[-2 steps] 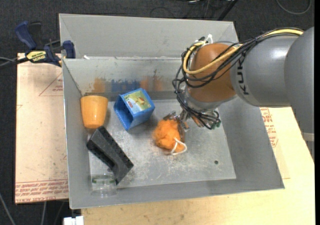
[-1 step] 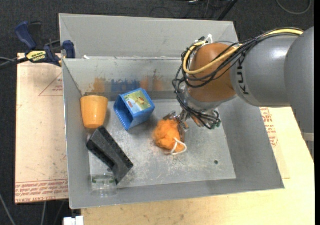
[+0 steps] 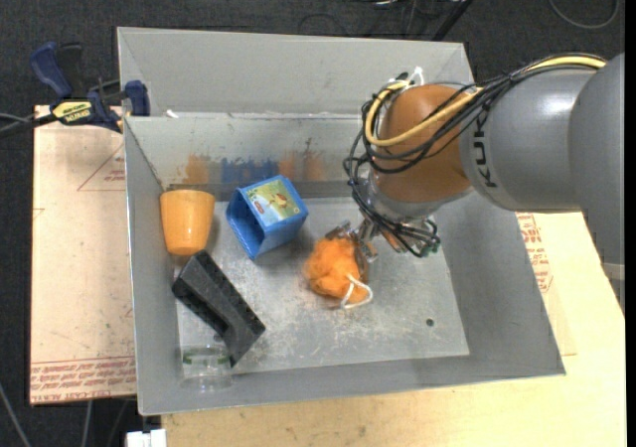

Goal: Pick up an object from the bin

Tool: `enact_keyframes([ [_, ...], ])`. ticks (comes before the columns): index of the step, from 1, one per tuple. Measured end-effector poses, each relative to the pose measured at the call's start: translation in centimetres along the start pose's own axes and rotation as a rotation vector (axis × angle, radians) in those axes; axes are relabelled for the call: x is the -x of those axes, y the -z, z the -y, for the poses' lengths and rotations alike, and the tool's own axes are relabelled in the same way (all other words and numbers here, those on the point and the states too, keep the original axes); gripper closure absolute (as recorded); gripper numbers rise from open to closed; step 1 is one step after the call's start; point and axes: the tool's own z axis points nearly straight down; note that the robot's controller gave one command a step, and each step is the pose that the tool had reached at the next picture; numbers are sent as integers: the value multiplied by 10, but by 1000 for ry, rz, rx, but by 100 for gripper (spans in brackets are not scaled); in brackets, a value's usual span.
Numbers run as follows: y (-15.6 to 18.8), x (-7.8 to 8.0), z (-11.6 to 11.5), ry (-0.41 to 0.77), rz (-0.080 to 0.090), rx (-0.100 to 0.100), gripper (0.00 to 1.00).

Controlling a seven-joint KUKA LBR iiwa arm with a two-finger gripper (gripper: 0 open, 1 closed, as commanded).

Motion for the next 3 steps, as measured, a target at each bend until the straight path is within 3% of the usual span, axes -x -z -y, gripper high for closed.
enact_keyframes([
  [1, 21, -1, -1, -1, -5, 3, 100],
  [3, 51, 2, 0, -2, 3, -1, 100],
])
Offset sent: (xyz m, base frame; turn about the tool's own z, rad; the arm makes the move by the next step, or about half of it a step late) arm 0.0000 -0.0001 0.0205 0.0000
